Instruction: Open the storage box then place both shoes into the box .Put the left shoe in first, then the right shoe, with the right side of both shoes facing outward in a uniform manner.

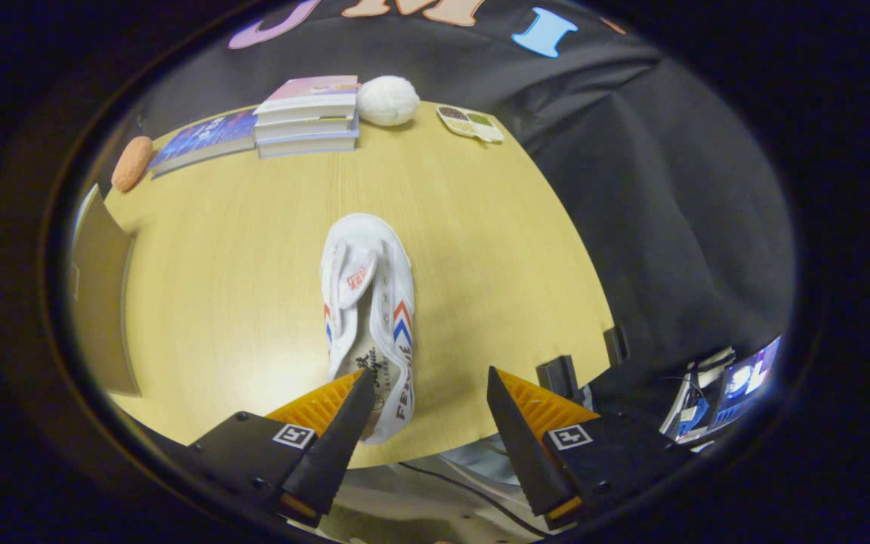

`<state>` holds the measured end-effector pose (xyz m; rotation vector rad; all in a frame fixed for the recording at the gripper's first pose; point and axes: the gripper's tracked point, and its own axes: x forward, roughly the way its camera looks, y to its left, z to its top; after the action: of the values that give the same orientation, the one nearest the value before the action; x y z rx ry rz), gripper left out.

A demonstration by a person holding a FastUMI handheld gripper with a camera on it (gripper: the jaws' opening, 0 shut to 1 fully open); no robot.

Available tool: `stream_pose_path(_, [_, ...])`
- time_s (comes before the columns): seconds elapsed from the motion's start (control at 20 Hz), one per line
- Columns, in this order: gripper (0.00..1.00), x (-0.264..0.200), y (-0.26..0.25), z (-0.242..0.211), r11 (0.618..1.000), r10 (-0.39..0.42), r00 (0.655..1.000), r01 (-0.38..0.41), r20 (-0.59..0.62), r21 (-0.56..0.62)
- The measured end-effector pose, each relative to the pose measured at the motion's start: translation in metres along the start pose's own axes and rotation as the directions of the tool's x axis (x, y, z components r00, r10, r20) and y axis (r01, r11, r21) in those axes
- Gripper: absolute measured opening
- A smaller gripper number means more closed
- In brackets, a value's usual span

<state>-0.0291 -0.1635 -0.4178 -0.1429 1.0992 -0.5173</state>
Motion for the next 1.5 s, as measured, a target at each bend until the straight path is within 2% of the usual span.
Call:
stream_pose_path(0.25, [0.97, 0.031, 0.01, -0.002, 0.999, 0.047, 0.999, -0.047, 0.003, -0.021])
stream_pose_path(0.4, [0.96, 0.05, 0.006, 0.001, 0.999, 0.044, 0.999, -0.043, 0.014, -0.033])
stream_pose_path(0.75, [0.94, 0.074, -0.006, 0.034, 0.998, 0.061, 0.985, -0.065, 0.162, 0.023])
stream_pose_path(1.05, [0.69, 0.093, 0.005, 0.052, 0.993, 0.118, 0.958, -0.12, 0.262, -0.009])
stream_pose_path(1.25, [0.35, 0.093, 0.028, 0.048, 0.979, 0.18, 0.937, -0.201, 0.301, 0.041])
stream_pose_path(1.4, [0.09, 0.094, 0.028, 0.049, 0.983, 0.169, 0.941, -0.184, 0.294, 0.025])
stream_pose_path(1.5, [0.08, 0.09, 0.026, 0.049, 0.985, 0.156, 0.941, -0.171, 0.301, 0.024])
